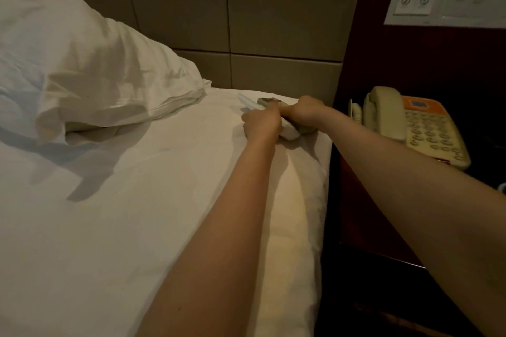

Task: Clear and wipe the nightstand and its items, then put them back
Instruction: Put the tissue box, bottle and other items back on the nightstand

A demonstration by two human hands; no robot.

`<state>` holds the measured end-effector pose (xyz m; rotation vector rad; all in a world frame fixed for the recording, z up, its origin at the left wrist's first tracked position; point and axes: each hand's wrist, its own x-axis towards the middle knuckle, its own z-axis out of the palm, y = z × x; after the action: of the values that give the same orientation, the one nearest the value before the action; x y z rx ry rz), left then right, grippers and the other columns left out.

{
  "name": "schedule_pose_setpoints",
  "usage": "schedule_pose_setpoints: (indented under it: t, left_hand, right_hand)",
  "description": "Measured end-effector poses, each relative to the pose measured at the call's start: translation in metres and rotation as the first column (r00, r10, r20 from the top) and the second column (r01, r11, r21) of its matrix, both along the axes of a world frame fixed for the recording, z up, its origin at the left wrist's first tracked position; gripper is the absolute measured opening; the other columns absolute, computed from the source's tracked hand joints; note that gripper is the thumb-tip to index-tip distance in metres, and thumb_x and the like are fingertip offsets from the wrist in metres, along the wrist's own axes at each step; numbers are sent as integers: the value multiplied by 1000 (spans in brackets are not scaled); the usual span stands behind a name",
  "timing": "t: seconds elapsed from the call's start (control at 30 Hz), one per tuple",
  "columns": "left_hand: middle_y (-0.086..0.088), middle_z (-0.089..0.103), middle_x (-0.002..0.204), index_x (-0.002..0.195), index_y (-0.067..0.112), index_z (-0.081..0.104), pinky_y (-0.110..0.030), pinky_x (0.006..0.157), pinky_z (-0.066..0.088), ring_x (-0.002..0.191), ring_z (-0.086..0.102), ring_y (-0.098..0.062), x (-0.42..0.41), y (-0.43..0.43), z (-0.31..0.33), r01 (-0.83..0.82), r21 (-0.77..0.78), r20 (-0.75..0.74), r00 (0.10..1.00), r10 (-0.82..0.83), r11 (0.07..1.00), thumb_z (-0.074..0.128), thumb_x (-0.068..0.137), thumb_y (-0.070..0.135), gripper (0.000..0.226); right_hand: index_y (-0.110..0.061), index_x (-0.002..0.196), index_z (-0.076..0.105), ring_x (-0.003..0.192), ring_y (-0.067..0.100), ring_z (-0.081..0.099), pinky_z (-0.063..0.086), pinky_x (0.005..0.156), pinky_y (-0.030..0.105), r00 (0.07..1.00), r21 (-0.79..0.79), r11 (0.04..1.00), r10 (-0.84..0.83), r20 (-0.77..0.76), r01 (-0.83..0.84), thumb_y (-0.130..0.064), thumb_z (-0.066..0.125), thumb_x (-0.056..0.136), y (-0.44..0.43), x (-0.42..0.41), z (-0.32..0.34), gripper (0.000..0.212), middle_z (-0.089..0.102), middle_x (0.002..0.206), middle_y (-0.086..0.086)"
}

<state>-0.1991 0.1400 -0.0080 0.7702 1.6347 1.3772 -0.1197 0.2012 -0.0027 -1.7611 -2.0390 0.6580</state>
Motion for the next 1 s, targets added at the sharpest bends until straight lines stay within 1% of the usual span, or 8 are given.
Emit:
schedule_pose_setpoints:
  t: [0.1,0.27,0.47,0.6,0.67,0.73,0.83,1.0]
  left_hand:
    - [-15,50,134,136,4,37,-31,73,48,116,55,-29,3,2,-2,28,-33,-70,997,-31,999,42,98,24,43]
    - [-17,49,135,134,3,41,-35,91,47,120,51,-32,7,-6,-1,10,-35,-189,982,-17,999,39,99,18,38]
    - [-18,56,126,128,5,49,-37,73,47,111,57,-34,16,-15,4,81,-41,-111,990,-85,996,29,99,12,36]
    - [-17,61,103,106,6,55,-44,77,48,88,58,-33,30,-27,9,163,-56,-23,986,-165,985,26,96,11,31]
    - [-17,61,101,99,5,51,-41,78,45,84,56,-30,39,-31,9,203,-61,-17,979,-205,977,25,96,9,27]
    - [-15,59,106,107,4,51,-37,77,44,95,58,-30,50,-38,7,247,-55,-48,967,-250,967,24,97,8,29]
    - [-19,55,126,129,-1,44,-41,91,45,116,55,-34,68,-48,0,306,-82,-93,945,-313,949,26,98,9,37]
    - [-21,49,135,134,-4,39,-40,102,38,124,48,-34,92,-61,-6,380,-105,-108,914,-390,919,25,99,5,38]
  right_hand:
    - [-2,128,50,102,26,54,40,77,29,999,12,999,-35,-37,35,-52,54,87,-9,3,0,65,55,127,14]
    - [-3,135,42,115,29,52,42,85,31,956,-49,985,-175,-235,168,-54,50,87,-27,7,1,70,52,130,13]
    - [-4,130,49,110,30,55,43,80,32,861,-38,958,-271,-431,283,-48,48,87,-48,30,0,62,55,126,13]
    - [-4,131,47,108,31,54,43,76,33,756,-91,927,-350,-554,363,-52,50,83,-67,56,-1,68,54,125,13]
    - [-5,132,45,109,32,53,45,80,35,691,-143,897,-417,-590,419,-54,52,81,-77,73,-2,71,53,126,13]
    - [-6,134,42,109,31,52,45,80,35,652,-180,869,-469,-596,461,-52,52,83,-89,91,-4,70,52,126,13]
    - [-6,135,40,108,31,51,44,78,34,641,-193,845,-510,-574,499,-51,53,83,-109,117,-11,70,51,126,13]
    - [-6,138,34,110,30,52,40,75,31,628,-184,817,-545,-555,547,-48,57,83,-134,142,-18,73,51,127,13]
